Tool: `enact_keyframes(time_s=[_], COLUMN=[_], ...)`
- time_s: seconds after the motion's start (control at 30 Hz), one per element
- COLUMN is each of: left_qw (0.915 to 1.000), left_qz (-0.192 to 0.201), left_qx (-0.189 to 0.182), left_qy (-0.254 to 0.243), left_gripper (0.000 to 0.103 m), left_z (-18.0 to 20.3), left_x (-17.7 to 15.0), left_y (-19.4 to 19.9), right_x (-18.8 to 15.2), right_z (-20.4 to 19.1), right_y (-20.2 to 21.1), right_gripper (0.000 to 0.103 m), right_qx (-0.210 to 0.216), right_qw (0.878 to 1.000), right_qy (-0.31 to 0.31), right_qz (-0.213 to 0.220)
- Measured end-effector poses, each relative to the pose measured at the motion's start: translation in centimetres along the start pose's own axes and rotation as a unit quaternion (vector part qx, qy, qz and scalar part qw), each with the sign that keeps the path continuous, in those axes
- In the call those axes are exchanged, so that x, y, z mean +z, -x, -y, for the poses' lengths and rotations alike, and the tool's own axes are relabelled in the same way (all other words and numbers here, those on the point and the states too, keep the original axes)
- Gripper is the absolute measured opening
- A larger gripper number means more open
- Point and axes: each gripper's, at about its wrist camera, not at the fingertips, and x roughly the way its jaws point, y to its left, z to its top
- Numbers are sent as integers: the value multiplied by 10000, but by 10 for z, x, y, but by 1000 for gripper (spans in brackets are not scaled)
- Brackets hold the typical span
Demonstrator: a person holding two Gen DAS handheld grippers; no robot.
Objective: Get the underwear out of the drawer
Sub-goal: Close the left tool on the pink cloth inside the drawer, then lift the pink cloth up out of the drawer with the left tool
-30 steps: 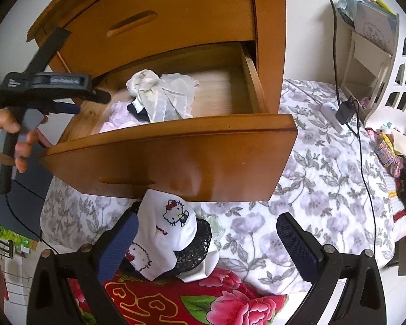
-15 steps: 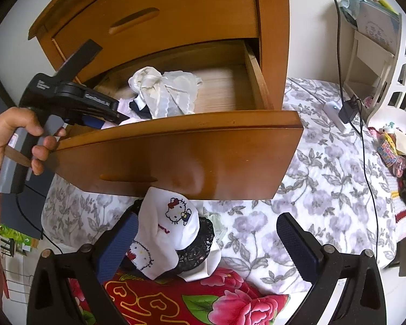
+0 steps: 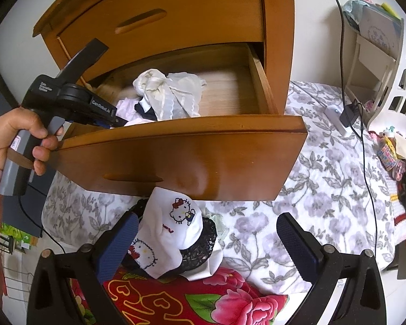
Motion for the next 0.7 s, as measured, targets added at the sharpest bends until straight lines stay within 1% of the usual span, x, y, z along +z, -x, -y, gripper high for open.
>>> enact_keyframes(time_s=[0.03, 0.37, 0.53, 0.7], left_qw=[10000, 9966, 9927, 9857], left_qz=[44, 771, 1142, 1619], left_qx=[3, 151, 147, 101], left_qy=[16, 256, 363, 461], left_gripper=[9, 6, 6, 5], left_z=[-4, -25, -32, -38], left_x=[-5, -31, -43, -52], left_y=[9, 43, 68, 98], right_x=[0, -2, -2, -3], right_z=[-1, -11, -14, -17], right_y=[1, 10, 16, 21], right_gripper=[103, 103, 103, 103], right_qx=[1, -6, -34, -72], right_qw=[10000, 9999, 9999, 9998], right_qy=[8, 109, 135, 156], right_qz=[4, 52, 88, 123])
